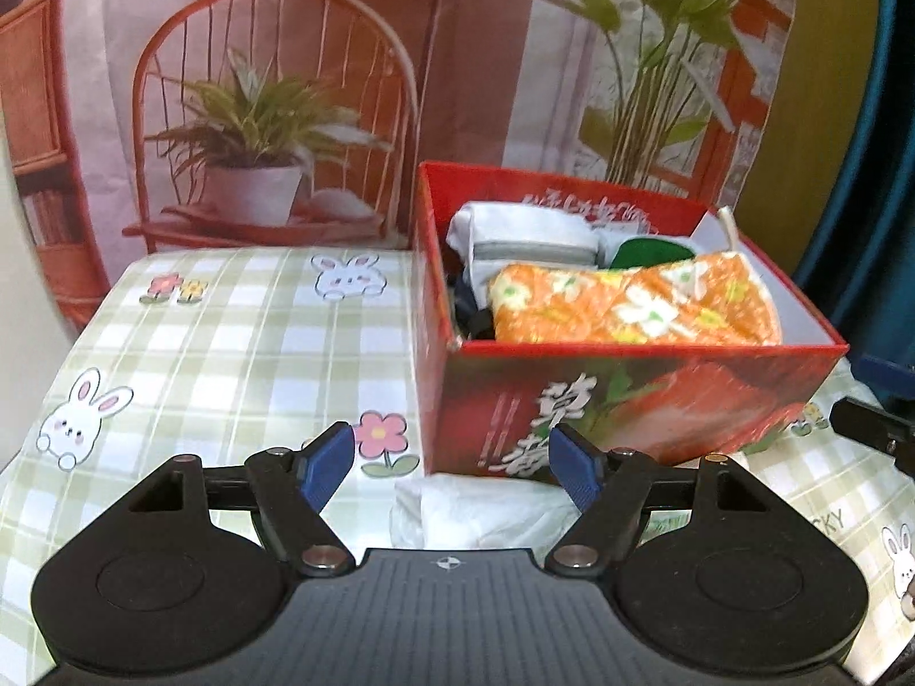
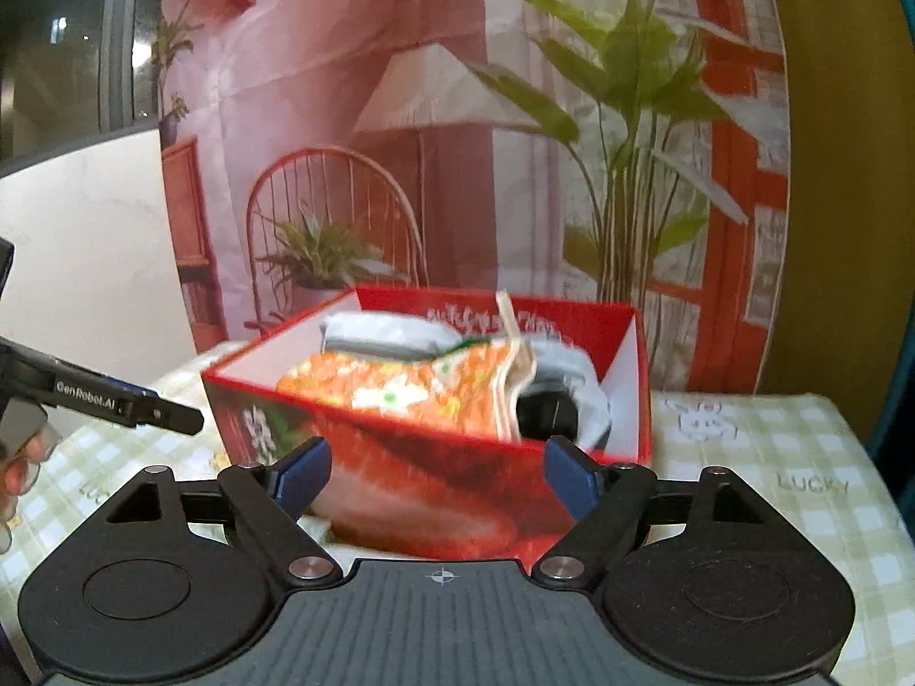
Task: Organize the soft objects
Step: 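Move both tools down to the white plastic-wrapped roll, then close both tools on the white wrapped roll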
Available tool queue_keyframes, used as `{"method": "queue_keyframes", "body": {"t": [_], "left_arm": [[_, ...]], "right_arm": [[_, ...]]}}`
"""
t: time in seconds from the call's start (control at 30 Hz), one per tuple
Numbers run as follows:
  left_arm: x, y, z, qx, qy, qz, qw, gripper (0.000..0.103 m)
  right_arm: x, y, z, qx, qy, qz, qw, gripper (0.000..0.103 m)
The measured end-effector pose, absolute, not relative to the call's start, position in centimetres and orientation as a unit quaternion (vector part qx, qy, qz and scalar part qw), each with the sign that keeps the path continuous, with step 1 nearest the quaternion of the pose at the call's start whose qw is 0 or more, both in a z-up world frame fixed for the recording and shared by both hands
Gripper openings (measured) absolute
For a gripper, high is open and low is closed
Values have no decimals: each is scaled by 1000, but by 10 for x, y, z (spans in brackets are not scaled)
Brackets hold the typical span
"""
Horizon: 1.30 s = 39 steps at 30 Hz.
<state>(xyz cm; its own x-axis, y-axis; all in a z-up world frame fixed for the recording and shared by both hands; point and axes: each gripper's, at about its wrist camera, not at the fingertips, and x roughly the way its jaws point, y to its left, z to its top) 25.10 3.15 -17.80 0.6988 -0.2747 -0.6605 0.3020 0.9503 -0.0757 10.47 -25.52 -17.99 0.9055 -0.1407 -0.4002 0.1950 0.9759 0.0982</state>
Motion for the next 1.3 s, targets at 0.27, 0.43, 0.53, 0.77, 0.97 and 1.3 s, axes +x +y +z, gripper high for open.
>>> {"method": "queue_keyframes", "body": {"t": [0.27, 0.43, 0.53, 0.77, 0.97, 1.3], "left_arm": [[253, 28, -190, 23, 371, -147, 917, 77], [258, 23, -206, 17, 387, -142, 911, 76], [263, 21, -218, 9, 398, -136, 907, 66], [272, 19, -239, -19, 415, -127, 901, 58], [269, 8, -245, 13, 421, -142, 896, 48], [248, 6, -249, 18, 420, -148, 895, 45]], "right_arm": [[112, -252, -208, 86, 227, -96, 965, 79], [122, -251, -224, 99, 243, -100, 960, 79], [131, -254, -235, 112, 254, -108, 955, 78], [152, -255, -256, 148, 277, -117, 942, 78], [171, -250, -273, 148, 320, -103, 930, 71], [157, -254, -278, 168, 319, -103, 927, 38]]}}
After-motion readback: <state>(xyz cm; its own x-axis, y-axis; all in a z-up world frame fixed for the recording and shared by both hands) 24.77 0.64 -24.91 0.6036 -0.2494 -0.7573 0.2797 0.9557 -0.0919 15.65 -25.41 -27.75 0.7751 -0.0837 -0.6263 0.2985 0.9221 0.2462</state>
